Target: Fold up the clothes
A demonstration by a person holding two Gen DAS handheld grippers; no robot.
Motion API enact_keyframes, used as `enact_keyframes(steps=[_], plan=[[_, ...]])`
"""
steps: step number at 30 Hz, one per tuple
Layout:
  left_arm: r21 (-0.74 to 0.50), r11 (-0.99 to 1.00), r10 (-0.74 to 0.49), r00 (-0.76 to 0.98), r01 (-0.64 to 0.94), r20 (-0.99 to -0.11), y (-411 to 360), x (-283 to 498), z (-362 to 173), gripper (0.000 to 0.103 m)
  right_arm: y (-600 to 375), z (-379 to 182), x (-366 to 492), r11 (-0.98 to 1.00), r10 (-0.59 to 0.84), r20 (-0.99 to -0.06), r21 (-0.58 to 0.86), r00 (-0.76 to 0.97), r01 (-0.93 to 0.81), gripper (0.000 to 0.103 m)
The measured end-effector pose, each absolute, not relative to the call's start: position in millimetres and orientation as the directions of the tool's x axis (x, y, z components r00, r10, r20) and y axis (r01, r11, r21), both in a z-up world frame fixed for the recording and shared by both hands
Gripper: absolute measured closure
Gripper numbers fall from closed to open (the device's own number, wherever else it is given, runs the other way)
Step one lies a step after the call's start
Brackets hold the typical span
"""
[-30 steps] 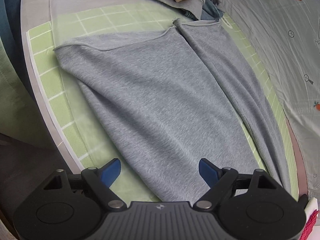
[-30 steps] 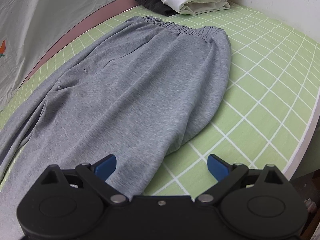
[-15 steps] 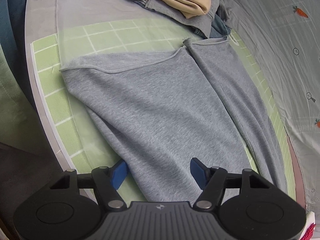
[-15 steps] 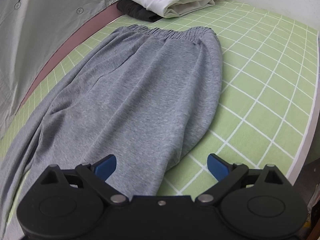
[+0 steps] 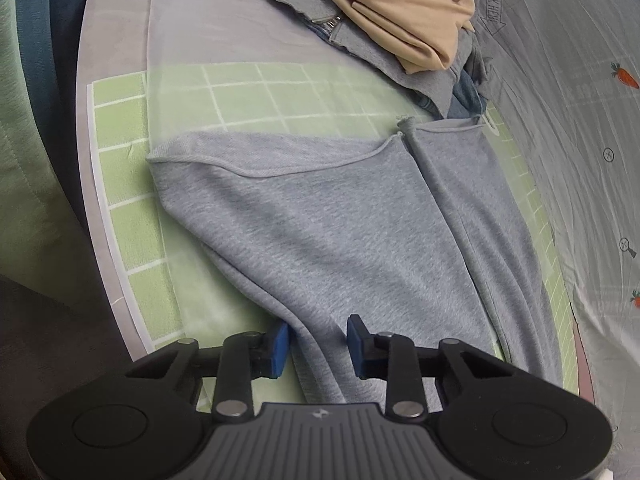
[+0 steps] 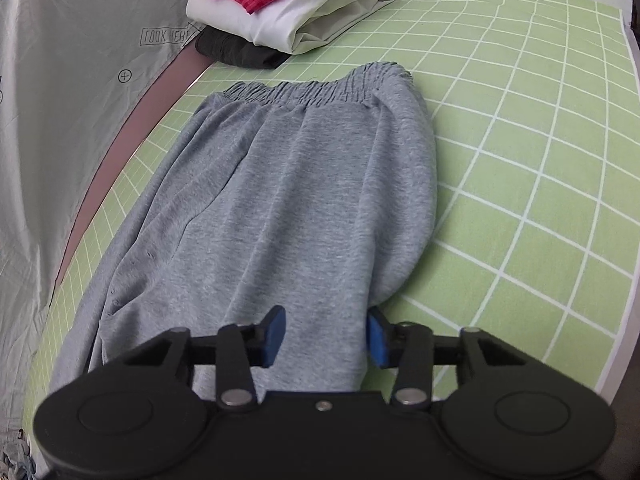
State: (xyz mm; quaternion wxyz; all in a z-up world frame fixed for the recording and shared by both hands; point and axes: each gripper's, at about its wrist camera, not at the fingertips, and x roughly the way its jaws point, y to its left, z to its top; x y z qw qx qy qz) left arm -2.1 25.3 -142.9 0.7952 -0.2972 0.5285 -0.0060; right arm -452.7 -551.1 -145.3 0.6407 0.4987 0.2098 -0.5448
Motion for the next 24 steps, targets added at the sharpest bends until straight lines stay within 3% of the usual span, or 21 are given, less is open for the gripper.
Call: enact_keyframes(steps=[1, 2, 3, 4, 6, 18, 22, 24], plan=[[-0.474, 0.825, -0.316, 0.444, -0.308, -0.839, 25, -1, -143, 0.073, -553, -146, -454, -0.097, -0.486, -0.815, 0.410, 0.316, 0.907, 0.079], [-0.467, 0.828, -0.308, 0.445, -0.310, -0.841, 26, 0, -142, 0.076, -555, -148, -456, -0.102, -0.481, -0.814, 0.420, 0.325, 0.902, 0.093], [-0.460, 0.831, -0.301, 0.443, -0.312, -0.844, 26, 1, -142, 0.085, -555, -149, -458, -0.111, -0.482, -0.810, 0.434, 0.334, 0.894, 0.098], [-0.454, 0.834, -0.296, 0.441, -0.314, -0.847, 25, 2, -142, 0.093, -554, -150, -461, -0.120, -0.483, -0.806, 0.448, 0.342, 0.886, 0.098], [-0.452, 0.834, -0.291, 0.443, -0.317, -0.848, 26, 3, -141, 0.100, -551, -150, -466, -0.132, -0.497, -0.796, 0.464, 0.346, 0.876, 0.100], [-0.420, 0.876, -0.245, 0.533, -0.236, -0.810, 30, -7, -70, 0.101, -523, -93, -499, -0.049, -0.608, -0.684, 0.539, 0.403, 0.841, 0.102], [-0.400, 0.857, -0.206, 0.495, -0.325, -0.844, 31, -1, -86, 0.101, -528, -101, -494, -0.057, -0.588, -0.717, 0.498, 0.374, 0.865, 0.102], [-0.437, 0.836, -0.221, 0.525, -0.331, -0.822, 30, -4, -76, 0.101, -528, -99, -495, -0.075, -0.594, -0.695, 0.549, 0.405, 0.833, 0.102]])
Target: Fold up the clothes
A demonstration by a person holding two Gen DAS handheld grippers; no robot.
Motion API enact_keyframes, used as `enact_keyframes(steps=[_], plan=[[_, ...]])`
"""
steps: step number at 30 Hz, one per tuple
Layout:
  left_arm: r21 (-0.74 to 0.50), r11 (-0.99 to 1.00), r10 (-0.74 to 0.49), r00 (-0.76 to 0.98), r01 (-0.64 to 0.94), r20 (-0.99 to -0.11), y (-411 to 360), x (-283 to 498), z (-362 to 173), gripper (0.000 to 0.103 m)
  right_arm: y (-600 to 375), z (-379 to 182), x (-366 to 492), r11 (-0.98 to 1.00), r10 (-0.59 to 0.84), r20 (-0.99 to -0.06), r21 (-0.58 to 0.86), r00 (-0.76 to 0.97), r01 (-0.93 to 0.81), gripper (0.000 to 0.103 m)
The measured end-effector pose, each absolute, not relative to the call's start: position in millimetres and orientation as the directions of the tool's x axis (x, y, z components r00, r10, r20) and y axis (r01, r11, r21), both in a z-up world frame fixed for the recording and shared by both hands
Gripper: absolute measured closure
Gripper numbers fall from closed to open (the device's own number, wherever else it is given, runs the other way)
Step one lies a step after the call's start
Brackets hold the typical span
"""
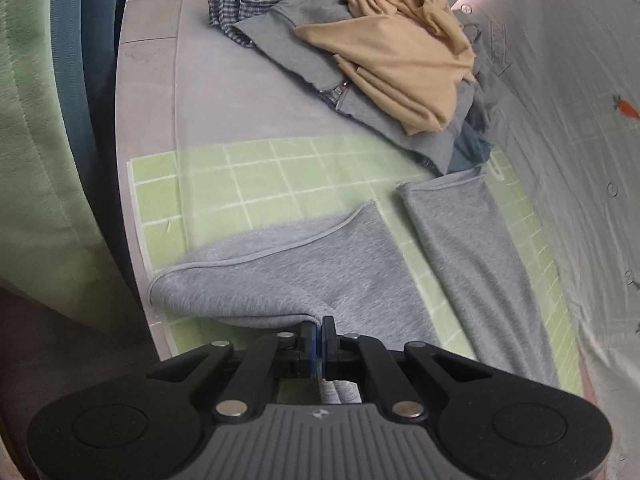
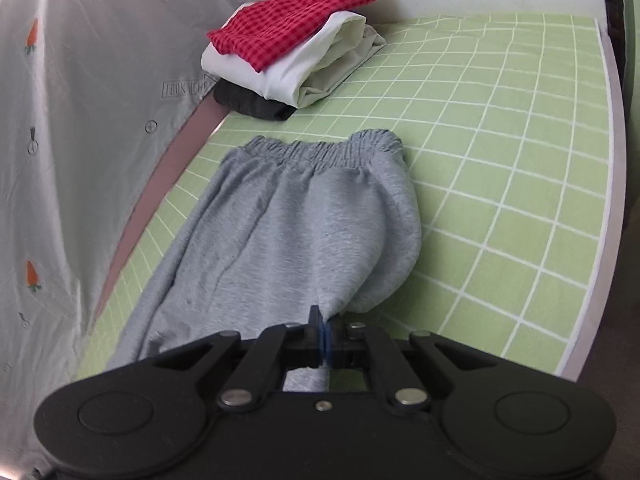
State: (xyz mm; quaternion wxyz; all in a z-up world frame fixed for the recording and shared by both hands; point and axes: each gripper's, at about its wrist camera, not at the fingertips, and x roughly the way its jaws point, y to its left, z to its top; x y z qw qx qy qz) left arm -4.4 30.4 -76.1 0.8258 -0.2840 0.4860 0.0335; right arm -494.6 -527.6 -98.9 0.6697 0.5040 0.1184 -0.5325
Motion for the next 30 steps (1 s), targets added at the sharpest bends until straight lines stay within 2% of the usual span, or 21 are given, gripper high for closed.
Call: enact_keyframes(steps=[2, 5, 10, 15, 18, 20, 22, 23, 24, 25, 26, 27, 28, 29, 30], plan=[[-0.408, 0.866, -0.199, 0.550, -0.289, -0.811, 21, -2, -66, 0.101, -527, -82, -490, -0.038, -0.631, -0.658, 0.556, 0.412, 0.830, 0.102], [-0.359, 0.889, -0.155, 0.551, -0.285, -0.820, 8, 7, -66, 0.101, -541, -74, -479, 0.003, -0.646, -0.655, 0.511, 0.391, 0.860, 0.102], [-0.352, 0.888, -0.128, 0.575, -0.297, -0.808, -10, 18, -54, 0.101, -560, -65, -467, -0.005, -0.657, -0.629, 0.554, 0.415, 0.833, 0.102], [-0.343, 0.907, -0.129, 0.611, -0.246, -0.781, -62, 67, -39, 0.101, -600, -56, -432, 0.017, -0.659, -0.620, 0.553, 0.425, 0.833, 0.102], [-0.326, 0.933, -0.161, 0.635, -0.151, -0.755, -118, 119, -36, 0.101, -648, -50, -401, 0.024, -0.647, -0.607, 0.588, 0.460, 0.809, 0.102], [-0.294, 0.954, -0.187, 0.656, -0.056, -0.731, -170, 161, -41, 0.096, -690, -47, -353, 0.093, -0.639, -0.611, 0.541, 0.467, 0.836, 0.101], [-0.238, 0.971, -0.181, 0.669, 0.007, -0.721, -217, 197, -47, 0.081, -734, -54, -297, 0.177, -0.613, -0.633, 0.473, 0.472, 0.863, 0.098], [-0.212, 0.977, -0.171, 0.663, 0.019, -0.728, -235, 208, -48, 0.074, -752, -58, -270, 0.207, -0.596, -0.656, 0.433, 0.464, 0.877, 0.083], [-0.201, 0.979, -0.170, 0.657, 0.029, -0.734, -245, 212, -49, 0.062, -762, -61, -251, 0.220, -0.585, -0.677, 0.397, 0.446, 0.891, 0.064], [-0.201, 0.979, -0.175, 0.657, 0.036, -0.733, -249, 210, -50, 0.052, -761, -60, -242, 0.237, -0.592, -0.673, 0.381, 0.443, 0.894, 0.059], [-0.197, 0.980, -0.172, 0.658, 0.038, -0.733, -250, 205, -52, 0.047, -760, -60, -234, 0.254, -0.599, -0.668, 0.366, 0.442, 0.895, 0.056], [-0.182, 0.983, -0.153, 0.655, 0.025, -0.740, -247, 197, -57, 0.034, -750, -60, -233, 0.268, -0.608, -0.658, 0.357, 0.444, 0.895, 0.047], [-0.158, 0.987, -0.120, 0.643, -0.002, -0.756, -242, 189, -64, 0.030, -737, -62, -237, 0.267, -0.615, -0.663, 0.335, 0.427, 0.904, 0.041], [-0.138, 0.990, -0.085, 0.623, -0.037, -0.777, -235, 181, -72, 0.030, -724, -65, -241, 0.265, -0.622, -0.668, 0.312, 0.409, 0.912, 0.031], [-0.128, 0.989, -0.060, 0.599, -0.071, -0.798, -227, 174, -81, 0.030, -711, -71, -247, 0.259, -0.626, -0.677, 0.286, 0.386, 0.922, 0.029]])
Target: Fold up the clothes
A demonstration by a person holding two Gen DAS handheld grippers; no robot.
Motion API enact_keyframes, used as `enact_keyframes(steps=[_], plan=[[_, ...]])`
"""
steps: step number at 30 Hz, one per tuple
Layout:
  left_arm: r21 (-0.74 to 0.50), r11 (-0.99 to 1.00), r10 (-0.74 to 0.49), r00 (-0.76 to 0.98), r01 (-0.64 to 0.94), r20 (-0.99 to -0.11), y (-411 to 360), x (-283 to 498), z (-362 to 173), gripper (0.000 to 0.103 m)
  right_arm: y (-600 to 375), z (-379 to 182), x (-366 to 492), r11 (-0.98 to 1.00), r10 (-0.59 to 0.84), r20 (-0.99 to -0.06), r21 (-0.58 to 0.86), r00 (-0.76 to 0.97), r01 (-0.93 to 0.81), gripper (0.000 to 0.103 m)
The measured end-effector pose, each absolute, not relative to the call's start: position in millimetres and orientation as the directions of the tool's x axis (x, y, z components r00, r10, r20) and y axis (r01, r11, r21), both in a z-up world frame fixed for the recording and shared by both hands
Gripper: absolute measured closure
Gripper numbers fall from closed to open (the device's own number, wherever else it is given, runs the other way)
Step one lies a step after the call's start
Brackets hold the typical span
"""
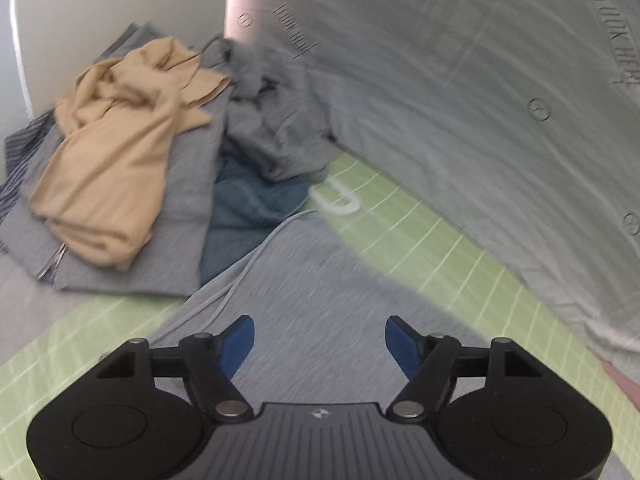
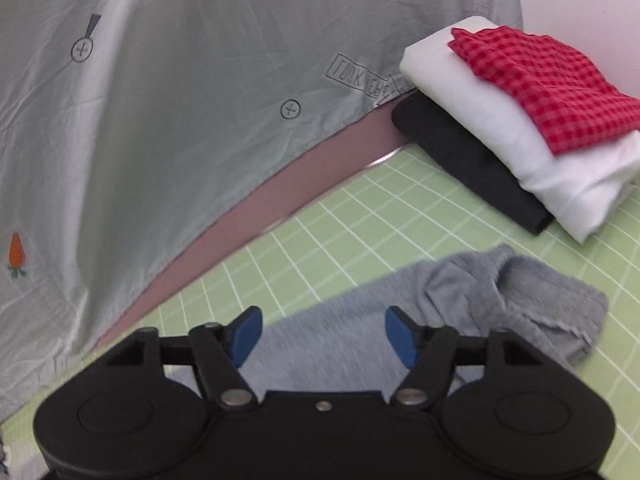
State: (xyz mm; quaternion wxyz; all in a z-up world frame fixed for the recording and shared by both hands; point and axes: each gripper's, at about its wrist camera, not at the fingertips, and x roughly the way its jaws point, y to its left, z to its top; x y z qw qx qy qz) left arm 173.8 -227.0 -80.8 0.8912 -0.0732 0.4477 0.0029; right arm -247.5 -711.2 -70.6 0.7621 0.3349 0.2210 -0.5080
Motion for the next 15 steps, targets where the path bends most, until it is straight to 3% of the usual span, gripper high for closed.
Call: enact_keyframes(steps=[5, 10, 15], plan=[[-0.160, 0.967, -0.048, 0.475, -0.200, -0.879, -193, 158, -117, 0.030, -669, -110, -289, 0.110, -0.593, -0.765, 0.233, 0.252, 0.966, 0.029], [-0.152, 0.965, -0.042, 0.452, -0.211, -0.891, -190, 159, -129, 0.030, -667, -132, -320, -0.052, -0.571, -0.795, 0.282, 0.204, 0.958, 0.024], [-0.149, 0.963, -0.036, 0.441, -0.223, -0.897, -192, 164, -134, 0.033, -677, -143, -323, -0.110, -0.563, -0.814, 0.245, 0.143, 0.963, 0.021]])
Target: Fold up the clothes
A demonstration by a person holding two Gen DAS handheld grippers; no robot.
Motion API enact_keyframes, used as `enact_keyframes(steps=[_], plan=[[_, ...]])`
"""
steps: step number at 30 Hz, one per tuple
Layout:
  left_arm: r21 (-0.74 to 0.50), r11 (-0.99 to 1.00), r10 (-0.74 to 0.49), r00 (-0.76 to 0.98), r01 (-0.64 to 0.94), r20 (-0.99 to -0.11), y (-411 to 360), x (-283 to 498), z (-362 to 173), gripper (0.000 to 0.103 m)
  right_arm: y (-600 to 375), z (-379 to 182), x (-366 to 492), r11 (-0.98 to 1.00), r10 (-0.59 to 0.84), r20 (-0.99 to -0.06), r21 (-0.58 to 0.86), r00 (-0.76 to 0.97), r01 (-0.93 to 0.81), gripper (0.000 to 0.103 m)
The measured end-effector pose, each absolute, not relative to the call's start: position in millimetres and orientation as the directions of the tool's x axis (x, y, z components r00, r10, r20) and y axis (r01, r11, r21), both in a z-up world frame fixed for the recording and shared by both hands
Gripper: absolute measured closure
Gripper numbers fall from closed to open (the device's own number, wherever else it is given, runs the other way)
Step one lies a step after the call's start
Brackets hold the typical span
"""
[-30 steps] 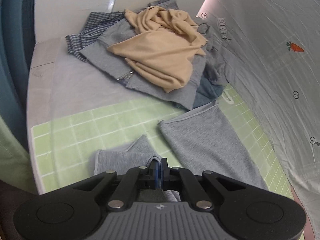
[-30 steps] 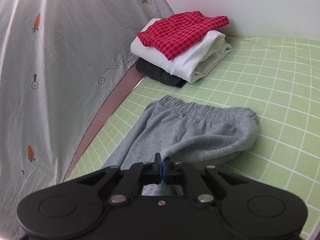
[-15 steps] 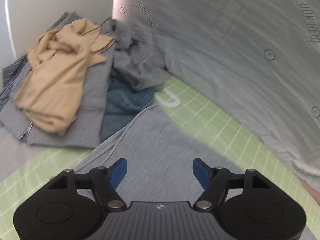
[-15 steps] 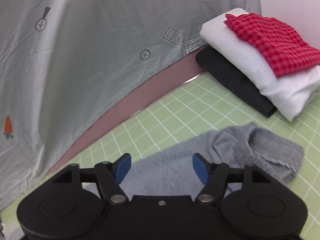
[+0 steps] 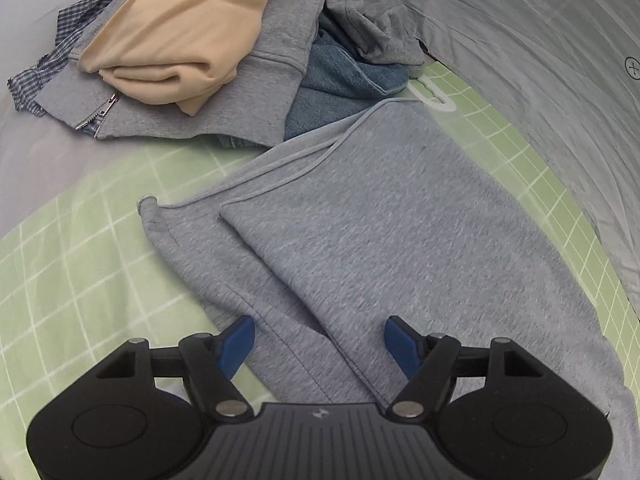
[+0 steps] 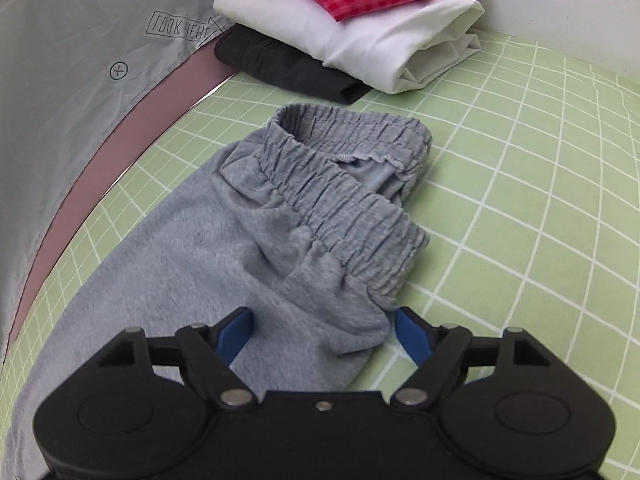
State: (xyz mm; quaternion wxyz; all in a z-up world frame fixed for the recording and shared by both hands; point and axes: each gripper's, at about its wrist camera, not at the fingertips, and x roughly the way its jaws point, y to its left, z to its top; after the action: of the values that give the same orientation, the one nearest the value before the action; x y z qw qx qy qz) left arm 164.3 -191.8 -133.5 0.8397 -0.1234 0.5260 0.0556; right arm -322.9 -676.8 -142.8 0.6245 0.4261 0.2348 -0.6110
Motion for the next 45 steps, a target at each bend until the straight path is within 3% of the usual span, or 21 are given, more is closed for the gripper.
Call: enact_keyframes(steps=[2, 4, 6, 7, 12, 18, 20, 22, 24, 25, 27, 29, 33, 35, 45], plan=[[-0.133, 0.965, -0.018, 0.449, -0.226, -0.894, -192, 164, -135, 0.043, -677, -143, -322, -0.113, -0.565, -0.815, 0.235, 0.133, 0.965, 0.021], [-0.096, 0.972, 0.013, 0.457, -0.216, -0.889, -194, 165, -134, 0.074, -678, -143, -321, -0.079, -0.571, -0.808, 0.229, 0.144, 0.970, 0.035], [-0.096, 0.972, 0.016, 0.464, -0.217, -0.886, -190, 166, -134, 0.086, -681, -142, -322, -0.033, -0.573, -0.802, 0.228, 0.168, 0.973, 0.082], [-0.111, 0.970, 0.004, 0.467, -0.218, -0.884, -187, 166, -134, 0.093, -682, -142, -326, -0.029, -0.571, -0.800, 0.247, 0.187, 0.969, 0.089], [-0.139, 0.974, -0.040, 0.474, -0.177, -0.880, -172, 151, -129, 0.096, -689, -134, -357, -0.029, -0.608, -0.776, 0.231, 0.166, 0.973, 0.097], [-0.213, 0.971, -0.144, 0.448, -0.107, -0.882, -140, 87, -130, 0.096, -698, -132, -417, -0.065, -0.626, -0.774, 0.170, 0.093, 0.983, 0.097], [-0.218, 0.973, -0.161, 0.449, -0.076, -0.879, -139, 68, -130, 0.095, -700, -137, -432, -0.062, -0.610, -0.787, 0.160, 0.090, 0.985, 0.095], [-0.228, 0.971, -0.172, 0.452, -0.071, -0.875, -137, 58, -127, 0.090, -698, -140, -434, -0.025, -0.595, -0.798, 0.135, 0.094, 0.991, 0.085], [-0.242, 0.965, -0.169, 0.464, -0.102, -0.870, -126, 54, -122, 0.090, -690, -136, -431, 0.011, -0.601, -0.796, 0.085, 0.074, 0.996, 0.062], [-0.242, 0.963, -0.158, 0.477, -0.119, -0.865, -119, 53, -118, 0.091, -684, -133, -428, 0.027, -0.611, -0.789, 0.057, 0.062, 0.998, 0.057], [-0.271, 0.953, -0.171, 0.501, -0.134, -0.848, -105, 54, -110, 0.091, -668, -124, -422, 0.070, -0.637, -0.767, 0.039, 0.075, 0.997, 0.035], [-0.306, 0.944, -0.198, 0.523, -0.128, -0.829, -94, 57, -103, 0.091, -650, -116, -413, 0.114, -0.655, -0.749, 0.030, 0.098, 0.993, 0.025], [-0.335, 0.937, -0.236, 0.531, -0.098, -0.814, -84, 68, -101, 0.086, -611, -105, -393, 0.190, -0.673, -0.725, 0.027, 0.150, 0.981, 0.023], [-0.348, 0.933, -0.251, 0.520, -0.096, -0.816, -82, 75, -104, 0.080, -593, -105, -383, 0.216, -0.653, -0.733, 0.062, 0.192, 0.974, 0.022], [-0.378, 0.924, -0.316, 0.430, -0.064, -0.845, -77, 110, -131, 0.067, -509, -117, -323, 0.307, -0.575, -0.778, 0.081, 0.252, 0.948, 0.014]])
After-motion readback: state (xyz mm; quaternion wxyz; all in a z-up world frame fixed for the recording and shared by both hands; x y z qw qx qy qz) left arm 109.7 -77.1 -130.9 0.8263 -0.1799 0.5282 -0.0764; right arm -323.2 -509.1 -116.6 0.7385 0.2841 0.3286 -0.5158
